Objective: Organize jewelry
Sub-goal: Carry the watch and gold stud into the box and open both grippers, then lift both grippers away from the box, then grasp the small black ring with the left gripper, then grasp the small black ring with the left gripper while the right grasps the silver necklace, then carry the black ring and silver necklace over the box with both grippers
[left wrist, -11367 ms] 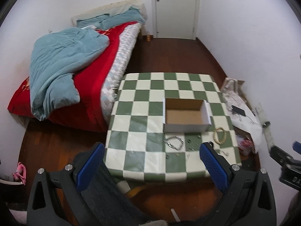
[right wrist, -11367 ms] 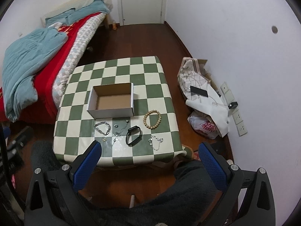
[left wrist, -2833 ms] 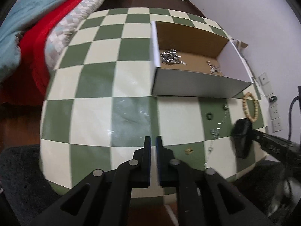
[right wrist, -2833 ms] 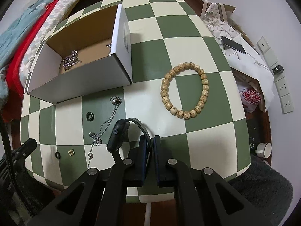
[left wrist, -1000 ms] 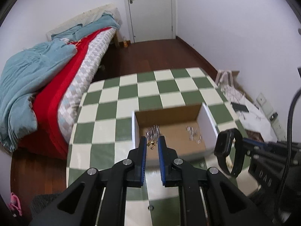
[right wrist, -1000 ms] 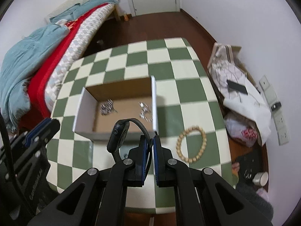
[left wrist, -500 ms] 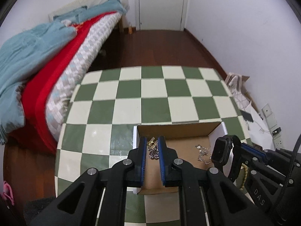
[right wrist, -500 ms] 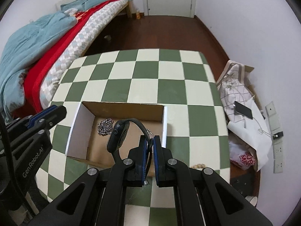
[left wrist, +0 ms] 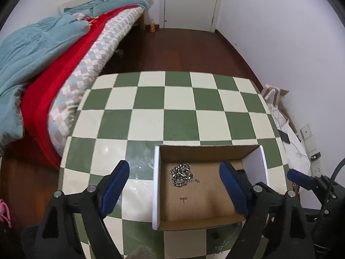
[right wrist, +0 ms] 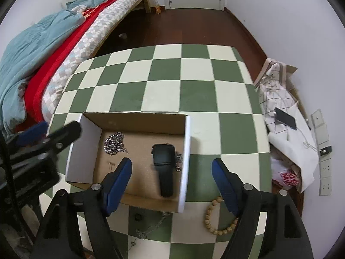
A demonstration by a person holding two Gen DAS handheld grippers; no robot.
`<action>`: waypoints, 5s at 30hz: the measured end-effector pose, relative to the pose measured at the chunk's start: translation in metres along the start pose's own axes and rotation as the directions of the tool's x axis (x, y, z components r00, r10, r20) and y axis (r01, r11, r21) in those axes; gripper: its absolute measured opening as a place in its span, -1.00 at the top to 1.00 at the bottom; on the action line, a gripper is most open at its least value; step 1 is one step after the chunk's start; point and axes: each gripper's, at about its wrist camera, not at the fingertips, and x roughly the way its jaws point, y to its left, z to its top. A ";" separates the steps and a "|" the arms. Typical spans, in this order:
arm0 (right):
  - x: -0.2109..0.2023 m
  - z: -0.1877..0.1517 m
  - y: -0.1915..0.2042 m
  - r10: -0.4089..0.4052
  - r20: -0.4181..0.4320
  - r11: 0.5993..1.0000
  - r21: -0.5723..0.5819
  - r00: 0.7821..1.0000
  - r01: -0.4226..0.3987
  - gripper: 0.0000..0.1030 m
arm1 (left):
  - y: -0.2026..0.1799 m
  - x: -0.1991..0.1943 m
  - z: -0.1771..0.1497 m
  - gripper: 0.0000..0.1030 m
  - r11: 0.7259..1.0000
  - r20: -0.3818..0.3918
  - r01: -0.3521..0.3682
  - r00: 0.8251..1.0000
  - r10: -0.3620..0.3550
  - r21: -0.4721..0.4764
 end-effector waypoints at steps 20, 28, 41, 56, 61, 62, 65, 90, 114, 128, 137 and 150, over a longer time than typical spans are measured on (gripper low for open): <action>-0.060 -0.030 0.014 -0.106 0.081 0.994 0.037 0.991 0.103 -0.99 | 0.020 -0.071 -0.022 -1.00 0.986 0.138 -0.164 0.977 0.160 0.018; -0.114 -0.047 0.024 -0.102 0.178 0.994 0.066 0.979 0.092 -0.99 | 0.026 -0.118 -0.039 -1.00 0.986 0.204 -0.163 0.966 0.156 0.019; -0.125 -0.097 -0.005 -0.086 0.104 0.980 0.189 0.991 0.065 -0.73 | 0.030 -0.104 -0.102 -1.00 0.977 0.090 -0.199 0.977 0.191 0.082; -0.016 -0.143 -0.023 -0.017 -0.125 0.972 0.231 0.992 0.046 -0.36 | 0.008 0.014 -0.177 -0.18 0.983 -0.253 -0.090 0.959 0.130 0.163; -0.005 -0.144 -0.027 -0.008 -0.138 0.967 0.252 0.990 0.043 -0.36 | 0.006 0.018 -0.179 0.24 0.984 -0.260 -0.073 0.959 0.114 0.162; -0.005 -0.143 -0.027 -0.007 -0.140 0.966 0.254 0.990 0.043 -0.36 | 0.005 0.020 -0.180 0.35 0.985 -0.269 -0.065 0.957 0.107 0.160; -0.002 -0.143 -0.027 -0.003 -0.143 0.966 0.255 0.990 0.040 -0.36 | 0.004 0.019 -0.181 0.61 0.987 -0.260 -0.046 0.962 0.086 0.156; 0.045 -0.144 0.069 -0.091 -0.164 0.996 -0.001 0.982 0.093 0.13 | 0.046 0.014 -0.165 0.81 0.992 -0.215 -0.109 0.969 0.119 0.058; -0.079 -0.120 -0.015 0.034 0.134 0.979 0.193 0.990 -0.060 0.87 | 0.004 -0.053 -0.097 0.81 0.996 -0.026 -0.013 1.000 0.015 0.083; -0.124 -0.058 0.010 0.078 0.261 0.987 0.119 0.962 -0.112 0.87 | -0.005 -0.079 -0.036 0.81 0.997 0.078 0.018 0.997 -0.023 0.070; -0.093 -0.006 0.022 0.144 0.222 0.983 0.082 0.964 -0.166 0.87 | 0.005 -0.038 -0.001 0.81 0.998 0.017 0.042 0.999 -0.043 0.043; 0.010 0.038 0.008 0.259 -0.029 0.956 0.148 0.965 -0.252 0.59 | 0.012 0.022 0.011 -0.60 0.999 -0.105 0.036 0.994 -0.038 -0.026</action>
